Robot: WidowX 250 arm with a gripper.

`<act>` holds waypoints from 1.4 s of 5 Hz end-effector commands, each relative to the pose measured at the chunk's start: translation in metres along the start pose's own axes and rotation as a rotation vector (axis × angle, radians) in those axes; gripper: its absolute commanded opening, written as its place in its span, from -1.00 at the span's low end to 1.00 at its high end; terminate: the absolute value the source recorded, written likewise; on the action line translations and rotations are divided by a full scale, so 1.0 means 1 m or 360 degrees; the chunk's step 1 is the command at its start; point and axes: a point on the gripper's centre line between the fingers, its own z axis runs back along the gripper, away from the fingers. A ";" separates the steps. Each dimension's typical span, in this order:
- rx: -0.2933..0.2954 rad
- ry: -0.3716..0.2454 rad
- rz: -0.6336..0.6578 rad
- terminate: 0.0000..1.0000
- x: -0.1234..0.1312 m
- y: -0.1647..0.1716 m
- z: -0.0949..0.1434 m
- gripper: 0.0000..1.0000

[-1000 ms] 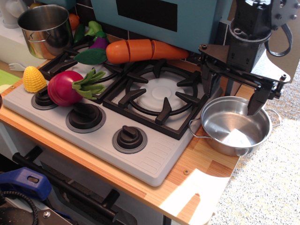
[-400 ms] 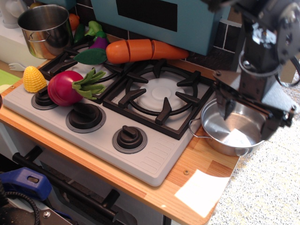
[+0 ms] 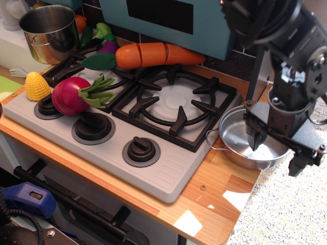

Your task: Put pot or pan on stove

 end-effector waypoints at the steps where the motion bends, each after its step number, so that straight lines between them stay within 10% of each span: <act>1: -0.0060 -0.0083 0.0011 -1.00 0.003 0.007 -0.008 1.00; 2: -0.0033 -0.0057 0.0011 -1.00 0.004 0.007 -0.006 -1.00; 4: -0.0042 -0.0033 0.0075 -1.00 0.002 0.005 -0.006 -1.00; 7: 0.0333 0.0276 -0.0136 -1.00 -0.006 0.014 0.068 -1.00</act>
